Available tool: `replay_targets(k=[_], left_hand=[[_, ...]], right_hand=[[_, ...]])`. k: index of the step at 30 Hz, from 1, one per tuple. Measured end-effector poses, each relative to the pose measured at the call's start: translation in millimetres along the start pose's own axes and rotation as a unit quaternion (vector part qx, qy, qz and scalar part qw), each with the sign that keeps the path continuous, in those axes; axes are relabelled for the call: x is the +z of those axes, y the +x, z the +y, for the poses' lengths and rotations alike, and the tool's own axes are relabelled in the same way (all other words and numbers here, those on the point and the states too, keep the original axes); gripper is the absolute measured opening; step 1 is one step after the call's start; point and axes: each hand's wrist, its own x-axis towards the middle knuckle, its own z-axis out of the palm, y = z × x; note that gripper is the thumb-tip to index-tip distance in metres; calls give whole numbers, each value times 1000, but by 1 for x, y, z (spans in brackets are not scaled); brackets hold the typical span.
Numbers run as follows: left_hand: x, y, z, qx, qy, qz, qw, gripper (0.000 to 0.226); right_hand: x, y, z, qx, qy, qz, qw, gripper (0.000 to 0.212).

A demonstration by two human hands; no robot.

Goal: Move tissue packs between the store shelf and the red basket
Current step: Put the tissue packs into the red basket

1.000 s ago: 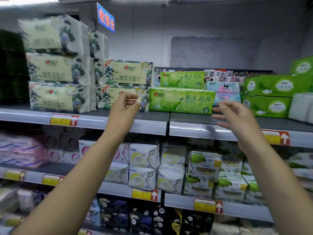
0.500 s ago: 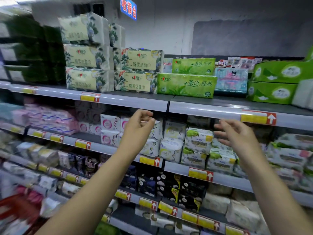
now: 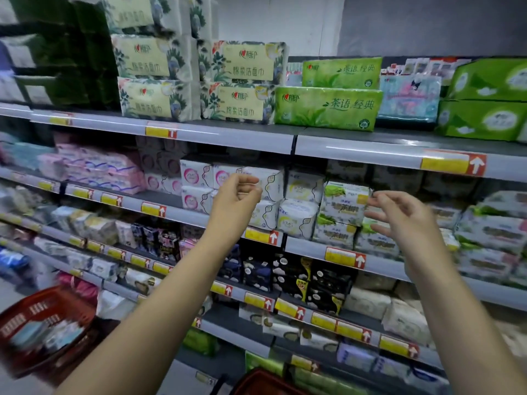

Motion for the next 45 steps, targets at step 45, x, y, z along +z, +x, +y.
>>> replay_targets(k=[45], left_hand=[[112, -115, -328, -340, 98, -228, 907, 13]], right_hand=[[-8, -110, 351, 381, -92, 63, 918, 17]])
